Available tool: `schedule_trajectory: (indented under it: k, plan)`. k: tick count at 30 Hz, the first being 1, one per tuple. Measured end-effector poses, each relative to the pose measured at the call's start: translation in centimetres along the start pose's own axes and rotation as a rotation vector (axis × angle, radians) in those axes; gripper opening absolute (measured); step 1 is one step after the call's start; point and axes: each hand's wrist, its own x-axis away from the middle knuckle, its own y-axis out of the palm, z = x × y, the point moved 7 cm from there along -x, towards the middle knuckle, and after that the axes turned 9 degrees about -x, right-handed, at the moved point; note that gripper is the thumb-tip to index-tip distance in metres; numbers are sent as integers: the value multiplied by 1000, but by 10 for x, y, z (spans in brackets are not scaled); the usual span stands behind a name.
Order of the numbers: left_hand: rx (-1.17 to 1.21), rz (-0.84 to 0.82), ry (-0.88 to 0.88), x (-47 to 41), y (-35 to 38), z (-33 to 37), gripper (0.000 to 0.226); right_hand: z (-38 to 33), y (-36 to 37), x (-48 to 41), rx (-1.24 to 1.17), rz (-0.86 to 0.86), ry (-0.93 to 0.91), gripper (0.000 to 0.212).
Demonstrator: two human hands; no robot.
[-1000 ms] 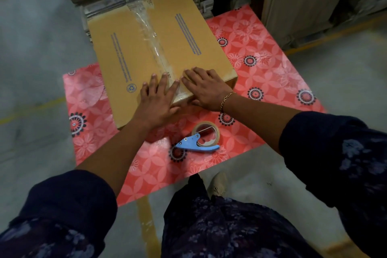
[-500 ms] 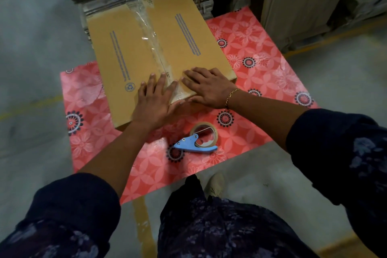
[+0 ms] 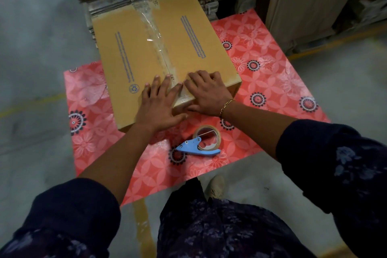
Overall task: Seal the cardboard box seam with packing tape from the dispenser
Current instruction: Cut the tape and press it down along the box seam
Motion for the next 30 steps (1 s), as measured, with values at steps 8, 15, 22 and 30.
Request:
schedule_trajectory:
  k: [8,15,22,30]
  plan:
    - [-79,97,-41,-2,-1,2,80,0,-1,0,24,-101,4,74]
    - [-116,5,-6,-5,3,2,91,0,-5,-2,33,-150,9,68]
    - [-116,-38,1,-5,3,2,98,1,-4,3,12,-120,32,69]
    - [-103,-7,22,1,-2,2,99,7,-4,19,-85,-209,59,75]
